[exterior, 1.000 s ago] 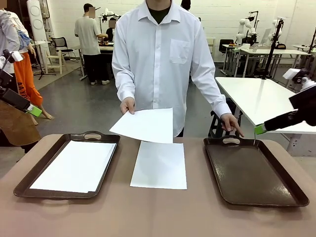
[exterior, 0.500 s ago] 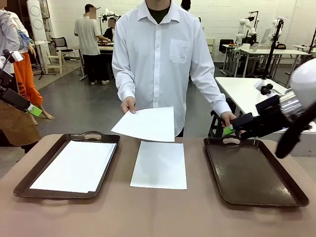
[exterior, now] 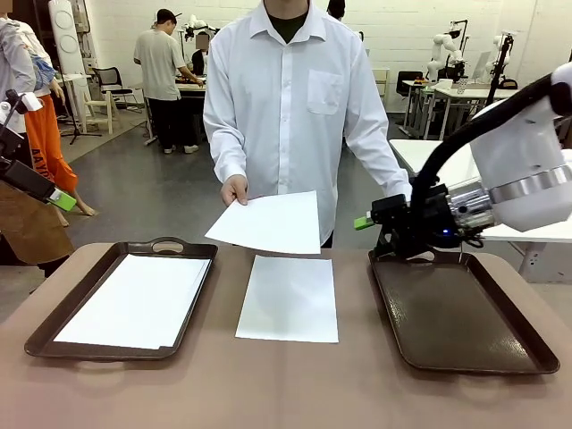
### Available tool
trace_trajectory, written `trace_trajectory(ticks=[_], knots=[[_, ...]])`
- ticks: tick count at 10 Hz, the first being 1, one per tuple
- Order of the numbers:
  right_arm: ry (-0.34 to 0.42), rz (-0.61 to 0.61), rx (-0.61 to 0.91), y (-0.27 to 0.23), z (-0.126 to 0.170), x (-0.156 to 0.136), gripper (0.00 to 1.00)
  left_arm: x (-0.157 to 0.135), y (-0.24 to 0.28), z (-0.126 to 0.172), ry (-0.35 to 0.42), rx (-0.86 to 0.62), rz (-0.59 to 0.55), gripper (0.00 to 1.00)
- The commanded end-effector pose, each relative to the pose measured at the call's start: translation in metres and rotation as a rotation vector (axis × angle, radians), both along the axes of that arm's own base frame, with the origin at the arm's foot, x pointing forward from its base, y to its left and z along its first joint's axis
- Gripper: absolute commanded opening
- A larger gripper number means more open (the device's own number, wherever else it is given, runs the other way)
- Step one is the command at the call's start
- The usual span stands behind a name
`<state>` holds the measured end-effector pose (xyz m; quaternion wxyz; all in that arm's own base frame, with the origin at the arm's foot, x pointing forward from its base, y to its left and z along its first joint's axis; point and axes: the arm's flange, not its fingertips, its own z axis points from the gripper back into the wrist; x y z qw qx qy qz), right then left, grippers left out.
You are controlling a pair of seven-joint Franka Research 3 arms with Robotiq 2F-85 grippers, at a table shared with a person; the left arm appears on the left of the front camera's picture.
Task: Sort the A4 documents.
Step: Receive the A4 Paper.
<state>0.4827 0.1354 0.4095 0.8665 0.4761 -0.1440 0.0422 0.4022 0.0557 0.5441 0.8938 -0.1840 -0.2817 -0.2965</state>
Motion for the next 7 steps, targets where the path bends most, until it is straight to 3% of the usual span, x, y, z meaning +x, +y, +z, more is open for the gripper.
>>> trace_trajectory(ticks=[1,5,7], knots=[[0.047,0.007,0.075,0.008,-0.015,0.026,1.0,-0.001,-0.001,-0.001,-0.003,0.007,-0.008,1.0],[0.156,0.029,0.2,0.044,-0.036,0.056,1.0,-0.001,-0.001,-0.001,-0.003,0.007,-0.008,1.0],[0.176,0.05,0.232,0.061,-0.039,0.06,1.0,-0.001,-0.001,-0.001,-0.003,0.007,-0.008,1.0]])
